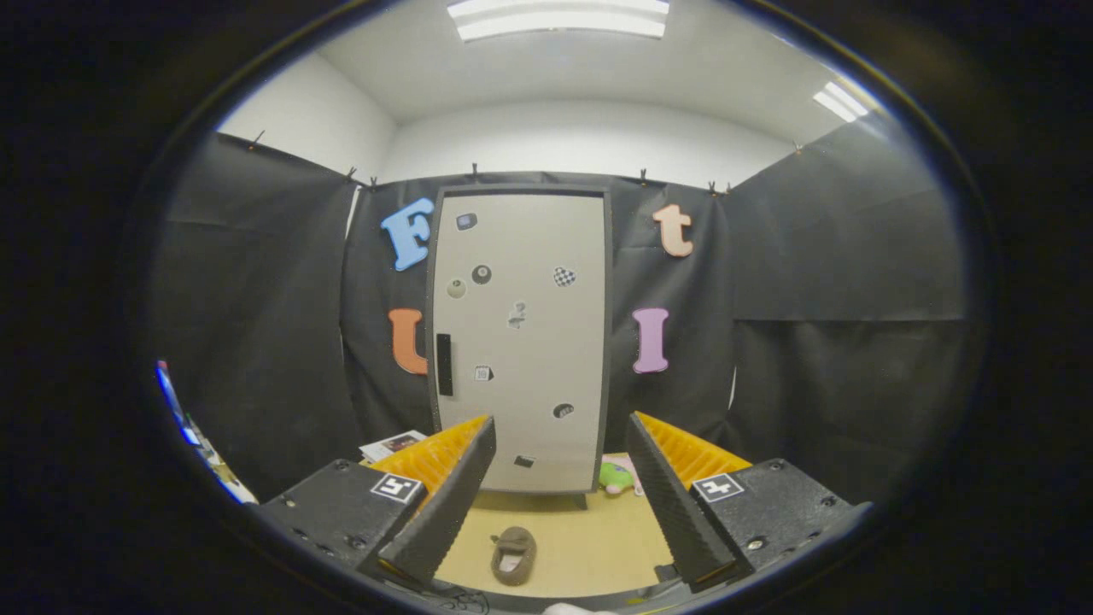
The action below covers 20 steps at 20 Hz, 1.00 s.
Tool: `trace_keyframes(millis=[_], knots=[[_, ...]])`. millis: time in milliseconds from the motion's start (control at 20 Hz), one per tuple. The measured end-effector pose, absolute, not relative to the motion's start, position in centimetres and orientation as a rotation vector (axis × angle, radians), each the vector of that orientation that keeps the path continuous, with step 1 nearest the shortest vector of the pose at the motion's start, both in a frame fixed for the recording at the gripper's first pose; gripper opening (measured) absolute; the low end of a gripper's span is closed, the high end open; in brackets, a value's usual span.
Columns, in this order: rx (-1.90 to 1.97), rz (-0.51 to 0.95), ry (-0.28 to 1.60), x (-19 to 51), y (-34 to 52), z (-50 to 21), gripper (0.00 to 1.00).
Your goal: Open the shoe cabinet door, grab the shoes and put them into the shoe cabinet, then close the shoe cabinet door.
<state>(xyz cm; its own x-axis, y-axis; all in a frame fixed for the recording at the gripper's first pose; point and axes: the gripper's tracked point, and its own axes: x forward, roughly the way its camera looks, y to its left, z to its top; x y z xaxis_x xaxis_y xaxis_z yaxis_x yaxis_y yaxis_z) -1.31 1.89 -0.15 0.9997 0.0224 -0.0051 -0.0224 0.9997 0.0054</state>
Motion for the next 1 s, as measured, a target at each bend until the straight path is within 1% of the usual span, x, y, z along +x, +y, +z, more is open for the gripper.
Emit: trace_keyframes(millis=[250, 450, 750, 1000], knots=[[-0.006, 0.005, 0.004, -0.5, 2.5, -0.2, 1.00], [0.010, 0.047, 0.044, 2.5, 5.1, -1.7, 1.00], [0.008, 0.126, 0.043, 10.2, 10.0, -2.6, 1.00], [0.012, 0.241, 0.044, 17.5, 15.8, -3.9, 1.00]])
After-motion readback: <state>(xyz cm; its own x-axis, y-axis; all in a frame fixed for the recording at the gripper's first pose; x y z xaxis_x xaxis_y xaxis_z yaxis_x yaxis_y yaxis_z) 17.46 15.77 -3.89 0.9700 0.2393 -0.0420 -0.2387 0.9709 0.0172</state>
